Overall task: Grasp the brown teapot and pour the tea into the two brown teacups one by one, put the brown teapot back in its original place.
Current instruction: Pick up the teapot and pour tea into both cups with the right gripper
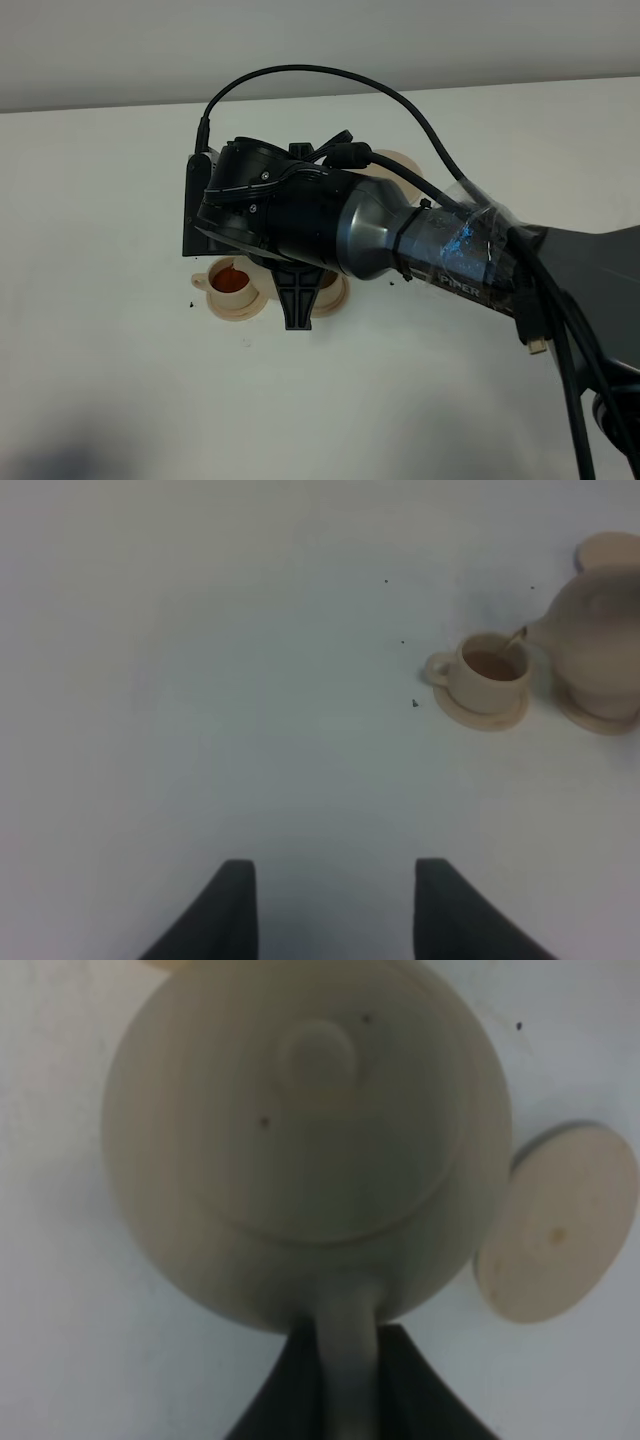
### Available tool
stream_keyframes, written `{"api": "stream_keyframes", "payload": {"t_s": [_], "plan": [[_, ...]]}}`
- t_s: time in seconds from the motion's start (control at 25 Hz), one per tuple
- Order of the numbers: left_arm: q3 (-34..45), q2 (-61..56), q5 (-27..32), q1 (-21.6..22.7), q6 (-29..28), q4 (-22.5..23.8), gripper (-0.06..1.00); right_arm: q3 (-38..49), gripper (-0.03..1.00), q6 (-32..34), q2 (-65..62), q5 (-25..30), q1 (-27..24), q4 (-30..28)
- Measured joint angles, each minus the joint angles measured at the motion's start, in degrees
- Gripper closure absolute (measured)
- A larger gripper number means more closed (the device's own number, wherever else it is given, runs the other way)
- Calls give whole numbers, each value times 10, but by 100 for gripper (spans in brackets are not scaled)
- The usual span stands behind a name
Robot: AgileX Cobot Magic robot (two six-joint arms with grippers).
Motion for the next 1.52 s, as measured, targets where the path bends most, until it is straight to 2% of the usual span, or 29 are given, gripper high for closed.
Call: {"api": "stream_keyframes", "payload": {"t_s": [1.52], "plan": [[0, 0, 0, 0, 1, 0, 53, 0, 85, 1, 0, 5, 5, -15]]}}
